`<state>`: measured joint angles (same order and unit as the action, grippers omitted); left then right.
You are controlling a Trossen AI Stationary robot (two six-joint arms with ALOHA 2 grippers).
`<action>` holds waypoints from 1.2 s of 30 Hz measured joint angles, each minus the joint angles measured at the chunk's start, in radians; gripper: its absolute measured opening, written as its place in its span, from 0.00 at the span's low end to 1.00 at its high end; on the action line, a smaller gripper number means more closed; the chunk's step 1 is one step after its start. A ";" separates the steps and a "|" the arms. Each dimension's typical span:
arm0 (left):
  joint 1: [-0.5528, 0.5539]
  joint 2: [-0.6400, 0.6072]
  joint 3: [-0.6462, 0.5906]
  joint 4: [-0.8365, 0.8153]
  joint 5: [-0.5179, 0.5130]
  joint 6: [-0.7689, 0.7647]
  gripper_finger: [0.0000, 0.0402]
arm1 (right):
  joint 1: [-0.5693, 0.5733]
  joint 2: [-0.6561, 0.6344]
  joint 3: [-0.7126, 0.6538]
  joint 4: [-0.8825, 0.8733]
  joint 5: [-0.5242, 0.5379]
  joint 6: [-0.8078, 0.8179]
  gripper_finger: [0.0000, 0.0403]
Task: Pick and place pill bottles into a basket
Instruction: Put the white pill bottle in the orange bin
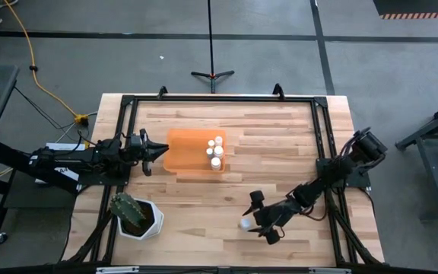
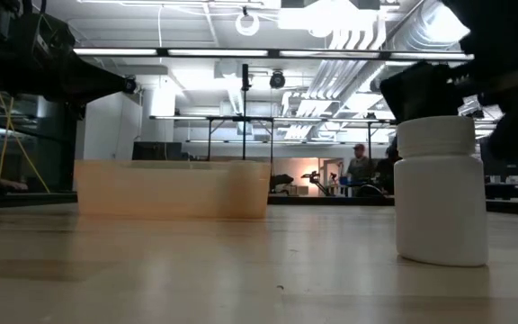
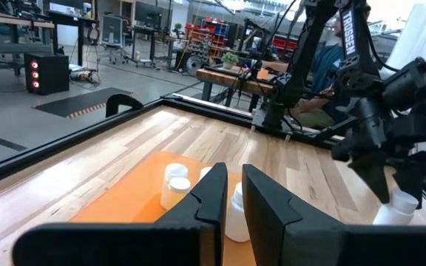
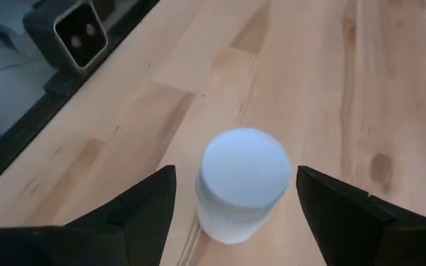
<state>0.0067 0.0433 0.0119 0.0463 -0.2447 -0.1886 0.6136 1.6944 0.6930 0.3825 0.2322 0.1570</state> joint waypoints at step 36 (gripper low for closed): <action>0.000 0.000 0.000 0.000 -0.004 0.000 0.20 | -0.283 0.078 0.153 0.243 -0.027 -0.308 0.42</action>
<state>0.0064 0.0433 0.0117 0.0467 -0.2486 -0.1886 0.3307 1.7725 0.8459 0.6251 0.2053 -0.1508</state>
